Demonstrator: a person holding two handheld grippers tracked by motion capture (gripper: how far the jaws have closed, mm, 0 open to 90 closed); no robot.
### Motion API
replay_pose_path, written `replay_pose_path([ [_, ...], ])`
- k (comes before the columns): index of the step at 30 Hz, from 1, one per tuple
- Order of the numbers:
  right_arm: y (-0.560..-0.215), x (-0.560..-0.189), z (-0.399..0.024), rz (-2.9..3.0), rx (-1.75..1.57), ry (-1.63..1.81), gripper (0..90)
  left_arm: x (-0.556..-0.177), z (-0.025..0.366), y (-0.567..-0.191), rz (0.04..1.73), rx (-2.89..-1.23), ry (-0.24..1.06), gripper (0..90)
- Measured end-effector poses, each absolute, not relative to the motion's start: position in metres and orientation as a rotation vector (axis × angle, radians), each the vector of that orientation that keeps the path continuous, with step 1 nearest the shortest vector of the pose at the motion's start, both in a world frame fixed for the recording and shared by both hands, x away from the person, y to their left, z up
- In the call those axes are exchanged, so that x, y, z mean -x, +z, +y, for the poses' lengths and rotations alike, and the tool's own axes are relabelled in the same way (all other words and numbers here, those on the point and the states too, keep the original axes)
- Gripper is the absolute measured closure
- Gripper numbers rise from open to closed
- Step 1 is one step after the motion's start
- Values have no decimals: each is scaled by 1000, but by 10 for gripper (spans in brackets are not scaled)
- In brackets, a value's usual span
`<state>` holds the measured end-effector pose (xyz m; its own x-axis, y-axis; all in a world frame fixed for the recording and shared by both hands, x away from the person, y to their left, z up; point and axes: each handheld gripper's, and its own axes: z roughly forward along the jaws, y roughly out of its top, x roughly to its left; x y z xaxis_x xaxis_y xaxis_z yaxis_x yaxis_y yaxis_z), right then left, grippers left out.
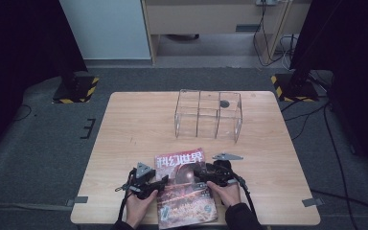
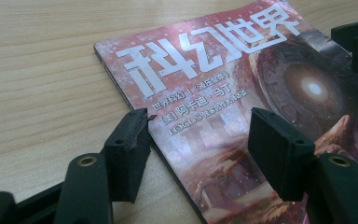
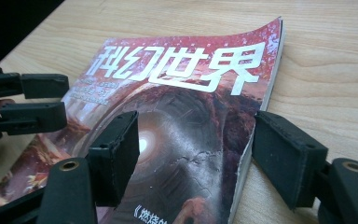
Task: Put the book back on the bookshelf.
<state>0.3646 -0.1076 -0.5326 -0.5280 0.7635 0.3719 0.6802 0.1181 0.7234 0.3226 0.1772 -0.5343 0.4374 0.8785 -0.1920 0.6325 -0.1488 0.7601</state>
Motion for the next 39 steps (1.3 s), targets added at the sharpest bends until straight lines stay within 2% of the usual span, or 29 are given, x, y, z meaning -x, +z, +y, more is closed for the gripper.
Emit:
replay_pose_path([
  [2, -532, -363, -107, 2256, -1517, 1413, 316, -324, 176, -534, 1285, -1870, 381, 374],
  [3, -530, -362, -108, 2241, -1522, 1470, 373, -324, 176, -534, 1283, -1871, 382, 374],
  [4, -527, -361, -109, 2243, -1542, 1535, 341, -324, 175, -534, 1283, -1873, 385, 372],
  [5, -524, -359, -108, 2237, -1516, 1543, 367, -324, 175, -534, 1283, -1874, 387, 372],
  [9, -519, -355, -107, 2239, -1469, 1571, 358, -324, 175, -534, 1284, -1875, 386, 377],
  [12, -525, -356, -107, 2291, -1477, 1441, 348, -324, 175, -534, 1277, -1876, 377, 383],
  [19, -531, -356, -111, 2323, -1543, 1461, 354, -324, 175, -534, 1278, -1877, 378, 378],
  [23, -527, -354, -112, 2320, -1502, 1559, 412, -324, 174, -534, 1278, -1874, 378, 373],
  [24, -527, -355, -111, 2347, -1523, 1586, 461, -324, 174, -534, 1278, -1872, 376, 373],
  [29, -534, -356, -91, 2464, -1464, 1525, 467, -325, 176, -534, 1277, -1869, 363, 373],
  [30, -532, -358, -91, 2484, -1452, 1491, 529, -325, 176, -534, 1277, -1869, 363, 373],
  [31, -532, -358, -91, 2484, -1452, 1491, 529, -325, 176, -534, 1276, -1870, 362, 373],
  [35, -532, -360, -95, 2492, -1474, 1447, 706, -325, 177, -535, 1272, -1867, 355, 373],
  [39, -529, -358, -98, 2490, -1489, 1489, 833, -325, 179, -535, 1268, -1856, 340, 345],
])
